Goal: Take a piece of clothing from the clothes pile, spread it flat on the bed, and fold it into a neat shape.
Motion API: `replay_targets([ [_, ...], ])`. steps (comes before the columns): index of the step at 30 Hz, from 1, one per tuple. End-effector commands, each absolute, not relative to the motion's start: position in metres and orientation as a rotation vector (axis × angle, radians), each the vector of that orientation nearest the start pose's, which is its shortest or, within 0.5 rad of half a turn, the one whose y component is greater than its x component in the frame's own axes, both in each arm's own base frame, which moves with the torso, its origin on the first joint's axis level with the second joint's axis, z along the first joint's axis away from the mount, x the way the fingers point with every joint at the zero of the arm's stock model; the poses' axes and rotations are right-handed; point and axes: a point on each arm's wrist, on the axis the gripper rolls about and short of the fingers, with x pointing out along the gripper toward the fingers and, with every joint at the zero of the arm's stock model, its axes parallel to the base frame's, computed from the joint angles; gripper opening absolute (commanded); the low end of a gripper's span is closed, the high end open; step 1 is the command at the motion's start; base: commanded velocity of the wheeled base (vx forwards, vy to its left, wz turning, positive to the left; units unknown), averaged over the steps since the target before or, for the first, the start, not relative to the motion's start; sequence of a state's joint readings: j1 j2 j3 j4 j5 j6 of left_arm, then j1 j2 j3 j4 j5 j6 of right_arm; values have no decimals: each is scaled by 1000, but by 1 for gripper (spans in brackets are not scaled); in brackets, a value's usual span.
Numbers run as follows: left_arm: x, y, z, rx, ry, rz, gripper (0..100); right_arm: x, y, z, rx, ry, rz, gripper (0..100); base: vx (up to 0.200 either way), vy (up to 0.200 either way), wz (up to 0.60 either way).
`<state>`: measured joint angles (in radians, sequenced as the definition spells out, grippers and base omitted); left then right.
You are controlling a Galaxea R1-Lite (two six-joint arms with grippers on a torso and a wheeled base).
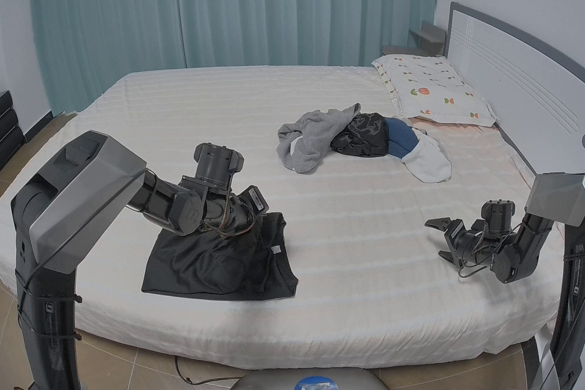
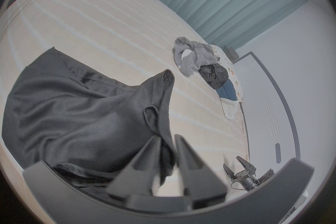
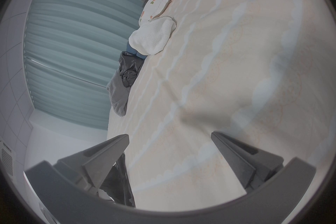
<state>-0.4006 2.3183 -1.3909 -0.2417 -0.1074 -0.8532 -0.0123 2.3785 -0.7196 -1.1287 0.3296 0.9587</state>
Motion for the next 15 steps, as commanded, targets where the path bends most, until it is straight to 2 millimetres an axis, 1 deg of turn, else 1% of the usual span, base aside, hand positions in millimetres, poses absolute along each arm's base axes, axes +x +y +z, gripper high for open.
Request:
replay_targets([
  [1,417,-180,51,-699,851,-149,100,364,3,-25,1018,638,34,100,0,0,0],
  [4,414,-183,49,-688,873,-142,100,364,3,-25,1017,637,35,100,0,0,0],
  [9,408,-188,50,-664,867,-108,100,364,3,-25,1017,638,34,100,0,0,0],
  [12,402,-184,53,-658,862,-84,100,364,3,-25,1017,639,35,100,0,0,0],
  [15,394,-175,57,-663,871,-68,100,363,3,-26,1017,641,33,100,0,0,0],
])
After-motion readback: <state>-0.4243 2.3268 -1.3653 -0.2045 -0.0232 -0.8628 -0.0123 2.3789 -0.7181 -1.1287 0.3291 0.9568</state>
